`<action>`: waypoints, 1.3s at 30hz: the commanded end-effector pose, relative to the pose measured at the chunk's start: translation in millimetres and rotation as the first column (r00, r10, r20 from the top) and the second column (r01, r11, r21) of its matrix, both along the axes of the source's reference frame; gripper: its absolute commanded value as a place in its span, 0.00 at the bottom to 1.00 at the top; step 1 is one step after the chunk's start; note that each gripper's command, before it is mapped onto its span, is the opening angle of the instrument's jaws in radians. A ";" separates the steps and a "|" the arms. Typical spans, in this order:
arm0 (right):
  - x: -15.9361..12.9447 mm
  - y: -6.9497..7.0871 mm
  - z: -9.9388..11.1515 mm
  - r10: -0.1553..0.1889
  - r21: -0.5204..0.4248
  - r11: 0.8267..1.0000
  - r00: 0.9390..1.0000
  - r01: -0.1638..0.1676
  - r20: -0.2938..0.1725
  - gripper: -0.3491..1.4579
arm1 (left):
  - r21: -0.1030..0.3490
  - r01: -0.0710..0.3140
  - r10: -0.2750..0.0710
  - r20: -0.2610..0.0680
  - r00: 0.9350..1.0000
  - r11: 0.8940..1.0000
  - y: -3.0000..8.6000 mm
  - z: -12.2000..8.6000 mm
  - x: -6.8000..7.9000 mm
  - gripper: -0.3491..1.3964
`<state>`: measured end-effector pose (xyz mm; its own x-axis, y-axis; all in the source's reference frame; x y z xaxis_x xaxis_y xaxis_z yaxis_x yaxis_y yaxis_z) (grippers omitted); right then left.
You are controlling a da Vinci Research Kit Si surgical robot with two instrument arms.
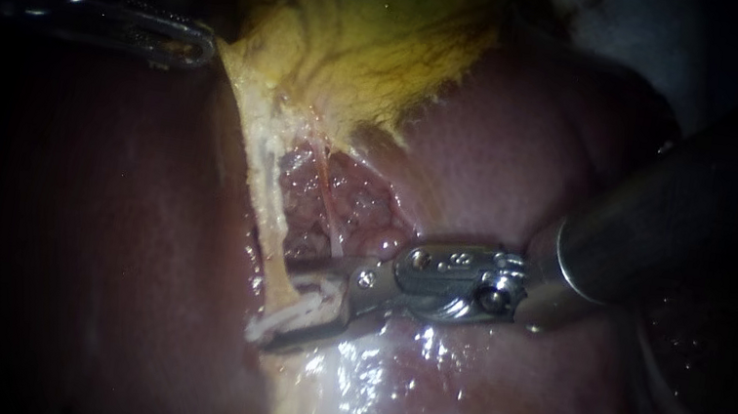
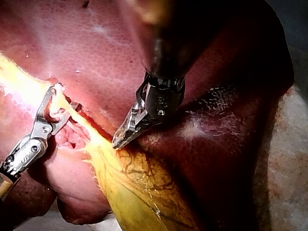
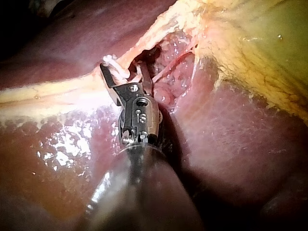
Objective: Clipping second clip left tube
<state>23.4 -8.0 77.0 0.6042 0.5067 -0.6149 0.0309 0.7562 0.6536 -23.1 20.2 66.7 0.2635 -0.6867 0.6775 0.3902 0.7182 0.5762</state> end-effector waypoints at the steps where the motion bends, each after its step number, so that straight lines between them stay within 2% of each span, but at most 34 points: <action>1: 0.0 0.0 -0.1 0.000 0.000 1.000 1.000 0.000 0.000 0.47 | 0.000 0.001 -0.001 -0.001 1.000 1.000 0.0 0.0 0.0 0.00; 7: -0.4 0.7 -0.7 -0.001 0.006 1.000 1.000 0.001 -0.002 0.48 | 0.000 0.001 -0.001 -0.001 1.000 1.000 0.0 0.0 0.0 0.00; 16: -1.7 3.3 -2.9 0.007 0.033 0.999 1.000 -0.006 -0.025 0.48 | 0.000 0.002 -0.002 -0.001 1.000 1.000 0.0 0.1 0.0 0.00; 22: -1.9 4.8 -3.7 0.048 0.088 0.995 0.997 -0.043 -0.056 0.49 | 0.000 0.002 -0.002 -0.002 1.000 1.000 0.0 0.1 0.0 0.00; 28: -1.6 5.0 -3.4 0.079 0.128 0.989 0.995 -0.070 -0.065 0.49 | 0.000 0.003 -0.003 -0.002 1.000 1.000 0.0 0.1 0.0 0.00; 32: -0.8 5.2 -3.2 0.118 0.175 0.979 0.990 -0.103 -0.077 0.49 | 0.000 0.003 -0.003 -0.002 1.000 1.000 0.0 0.1 -0.1 0.00; 36: 0.0 5.2 -3.1 0.132 0.229 0.968 0.986 -0.107 -0.098 0.49 | 0.000 0.004 -0.004 -0.003 1.000 1.000 0.0 0.1 -0.1 0.00; 39: 0.4 5.3 -3.0 0.148 0.283 0.953 0.981 -0.108 -0.124 0.49 | 0.000 0.004 -0.004 -0.003 1.000 1.000 0.0 0.1 -0.1 0.00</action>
